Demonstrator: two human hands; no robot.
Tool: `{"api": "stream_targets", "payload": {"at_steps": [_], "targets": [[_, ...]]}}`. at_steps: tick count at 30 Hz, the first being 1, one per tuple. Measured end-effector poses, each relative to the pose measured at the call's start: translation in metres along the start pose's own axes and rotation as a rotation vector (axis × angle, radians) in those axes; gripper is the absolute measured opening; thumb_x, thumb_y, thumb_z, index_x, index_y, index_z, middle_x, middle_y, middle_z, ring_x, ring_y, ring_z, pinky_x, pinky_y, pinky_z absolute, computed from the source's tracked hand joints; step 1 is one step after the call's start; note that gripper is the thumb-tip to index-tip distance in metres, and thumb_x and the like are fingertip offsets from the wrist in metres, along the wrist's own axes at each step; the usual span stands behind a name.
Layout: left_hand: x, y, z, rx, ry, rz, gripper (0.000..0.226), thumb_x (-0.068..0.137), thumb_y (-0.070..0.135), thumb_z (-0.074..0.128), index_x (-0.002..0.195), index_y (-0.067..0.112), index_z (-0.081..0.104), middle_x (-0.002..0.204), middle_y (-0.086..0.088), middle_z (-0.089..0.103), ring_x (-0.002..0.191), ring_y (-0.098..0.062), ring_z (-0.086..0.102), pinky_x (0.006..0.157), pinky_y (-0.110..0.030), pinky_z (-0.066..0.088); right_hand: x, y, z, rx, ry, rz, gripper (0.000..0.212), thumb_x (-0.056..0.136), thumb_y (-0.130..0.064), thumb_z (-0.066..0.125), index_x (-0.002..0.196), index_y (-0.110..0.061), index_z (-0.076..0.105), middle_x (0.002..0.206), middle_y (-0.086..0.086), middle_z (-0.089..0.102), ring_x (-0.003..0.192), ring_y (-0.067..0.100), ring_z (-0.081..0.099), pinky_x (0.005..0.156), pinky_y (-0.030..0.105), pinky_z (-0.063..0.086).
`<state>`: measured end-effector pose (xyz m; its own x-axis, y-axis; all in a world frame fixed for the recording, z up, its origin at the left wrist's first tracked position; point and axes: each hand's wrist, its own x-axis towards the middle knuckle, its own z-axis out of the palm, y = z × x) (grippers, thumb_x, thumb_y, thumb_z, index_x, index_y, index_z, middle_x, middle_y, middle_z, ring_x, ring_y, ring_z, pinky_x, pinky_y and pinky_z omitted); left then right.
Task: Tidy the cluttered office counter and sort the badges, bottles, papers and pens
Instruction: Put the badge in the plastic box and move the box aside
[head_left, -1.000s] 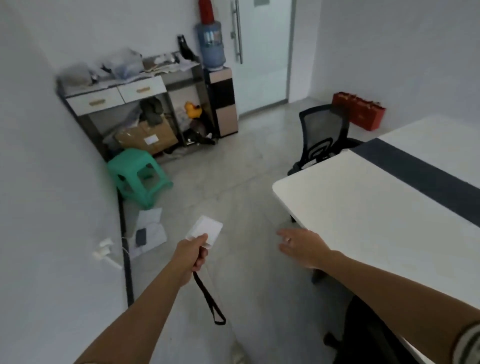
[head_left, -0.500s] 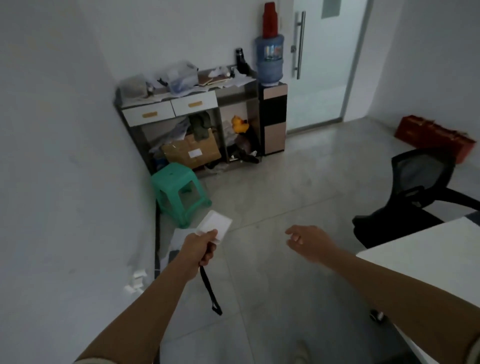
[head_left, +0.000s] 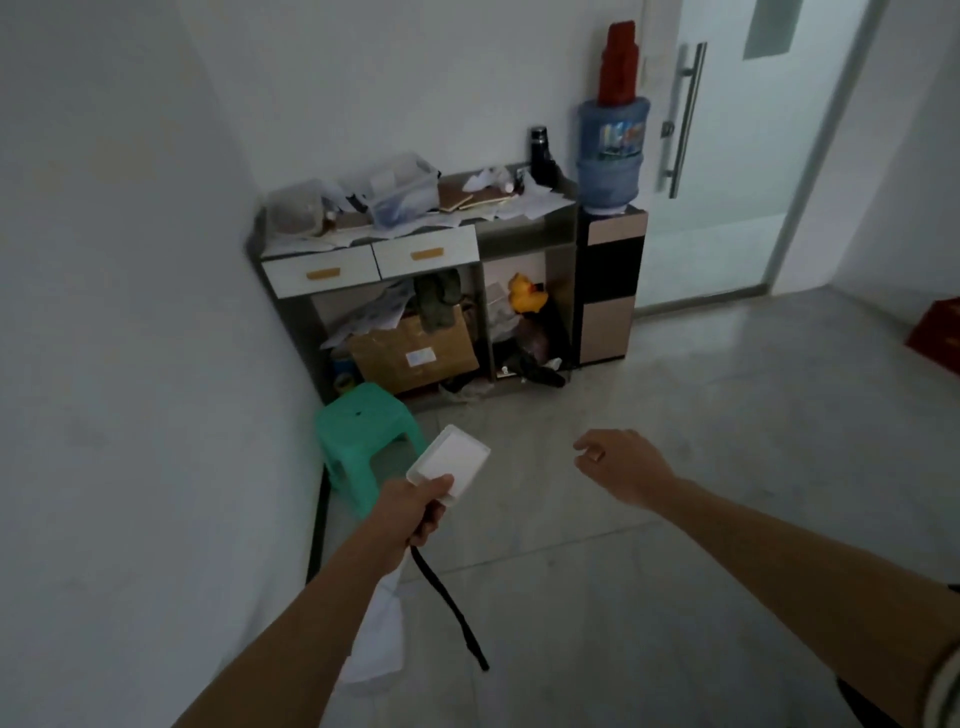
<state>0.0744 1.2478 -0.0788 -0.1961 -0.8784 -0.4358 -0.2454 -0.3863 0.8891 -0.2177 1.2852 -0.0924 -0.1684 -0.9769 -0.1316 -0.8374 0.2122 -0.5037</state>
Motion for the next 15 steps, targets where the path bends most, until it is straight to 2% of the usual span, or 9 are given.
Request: {"api": "stream_targets", "payload": {"at_steps": [4,10,13,15], "targets": [[0.075,0.023,-0.008,-0.006,-0.005,-0.035,0.021,0.090,0.021,0.064,0.078,0.006,0.056,0.051,-0.003,0.048,0.039,-0.010,0.036,0.037,-0.018,0.023,0.091,-0.012,0.003,0.008,-0.062,-0.040,0.026,0.092,-0.034,0.058,0.116,-0.027,0.065,0.101,-0.008,0.069,0.098,0.015,0.063,0.086,0.029,0.048],[0.221,0.072,-0.035,-0.022,-0.002,-0.018,0.025,0.091,0.022,0.064,0.075,0.005,0.055,0.051,-0.005,0.047,0.038,-0.011,0.034,0.036,-0.017,0.020,0.242,-0.030,0.005,0.001,-0.086,-0.077,0.029,0.093,-0.031,0.056,0.120,-0.024,0.064,0.107,-0.003,0.068,0.100,0.015,0.062,0.083,0.023,0.045],[0.305,0.113,-0.058,-0.002,-0.025,-0.003,0.026,0.091,0.024,0.065,0.076,0.005,0.055,0.052,-0.005,0.046,0.037,-0.011,0.033,0.037,-0.018,0.019,0.333,-0.047,-0.008,0.004,-0.076,-0.067,0.030,0.093,-0.028,0.056,0.121,-0.021,0.065,0.104,-0.001,0.067,0.089,0.012,0.058,0.072,0.019,0.043],[0.352,0.148,-0.074,0.008,-0.059,0.021,0.024,0.091,0.024,0.065,0.077,0.006,0.057,0.053,-0.005,0.047,0.039,-0.011,0.033,0.037,-0.019,0.020,0.388,-0.062,-0.021,0.022,-0.047,-0.045,0.026,0.092,-0.028,0.057,0.114,-0.020,0.066,0.101,0.000,0.068,0.083,0.013,0.058,0.069,0.024,0.048]]}}
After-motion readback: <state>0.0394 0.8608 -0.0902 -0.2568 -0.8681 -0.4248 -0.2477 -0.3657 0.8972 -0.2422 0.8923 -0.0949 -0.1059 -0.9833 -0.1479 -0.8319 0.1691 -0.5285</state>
